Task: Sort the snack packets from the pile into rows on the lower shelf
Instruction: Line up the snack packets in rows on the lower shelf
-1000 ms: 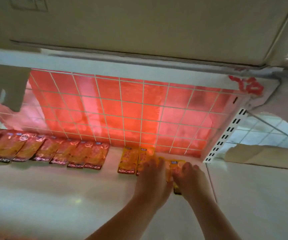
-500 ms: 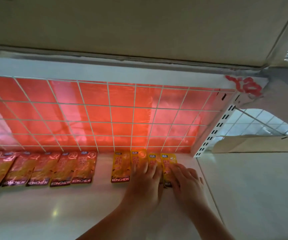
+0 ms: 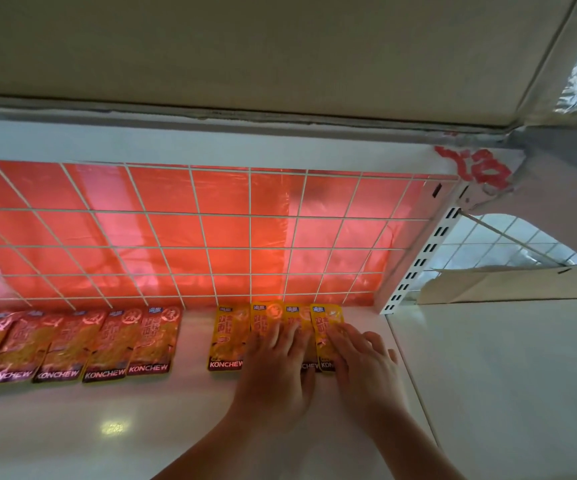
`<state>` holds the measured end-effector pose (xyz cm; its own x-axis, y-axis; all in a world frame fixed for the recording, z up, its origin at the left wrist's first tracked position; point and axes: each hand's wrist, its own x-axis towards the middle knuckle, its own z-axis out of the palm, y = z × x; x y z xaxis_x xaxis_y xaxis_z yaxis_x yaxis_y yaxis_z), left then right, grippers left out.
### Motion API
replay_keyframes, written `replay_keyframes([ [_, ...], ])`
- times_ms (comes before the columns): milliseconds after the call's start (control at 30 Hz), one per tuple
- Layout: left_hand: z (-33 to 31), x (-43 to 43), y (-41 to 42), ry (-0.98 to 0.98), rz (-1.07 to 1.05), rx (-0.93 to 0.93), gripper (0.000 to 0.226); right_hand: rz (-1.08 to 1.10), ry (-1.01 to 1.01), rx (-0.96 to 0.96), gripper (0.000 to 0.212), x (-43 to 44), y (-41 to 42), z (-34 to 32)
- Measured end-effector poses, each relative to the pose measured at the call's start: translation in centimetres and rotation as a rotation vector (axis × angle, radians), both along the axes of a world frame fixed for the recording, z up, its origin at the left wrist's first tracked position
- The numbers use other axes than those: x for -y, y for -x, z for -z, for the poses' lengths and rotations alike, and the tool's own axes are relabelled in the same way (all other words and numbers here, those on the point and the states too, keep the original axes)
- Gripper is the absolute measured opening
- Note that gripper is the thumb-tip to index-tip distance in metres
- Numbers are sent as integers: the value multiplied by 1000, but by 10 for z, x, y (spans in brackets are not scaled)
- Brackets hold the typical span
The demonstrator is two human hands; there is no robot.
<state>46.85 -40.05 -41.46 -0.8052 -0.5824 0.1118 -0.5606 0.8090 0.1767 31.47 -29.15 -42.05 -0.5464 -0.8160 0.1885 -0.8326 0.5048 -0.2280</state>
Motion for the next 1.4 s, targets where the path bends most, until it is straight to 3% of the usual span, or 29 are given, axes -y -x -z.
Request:
replay_keyframes([
  [633, -1, -4, -5, -4, -56, -34, 64, -44, -48, 26, 42, -3, -1, -8],
  [900, -7, 18, -32, 40, -122, -158, 61, -70, -22, -3, 44, -4, 0, -6],
  [1100, -3, 34, -61, -16, -162, -6, 70, -214, -19, 8, 48, 16, -8, -2],
  [1400, -2, 33, -64, -22, -250, 8, 64, -327, -36, -49, 48, 26, -15, 5],
])
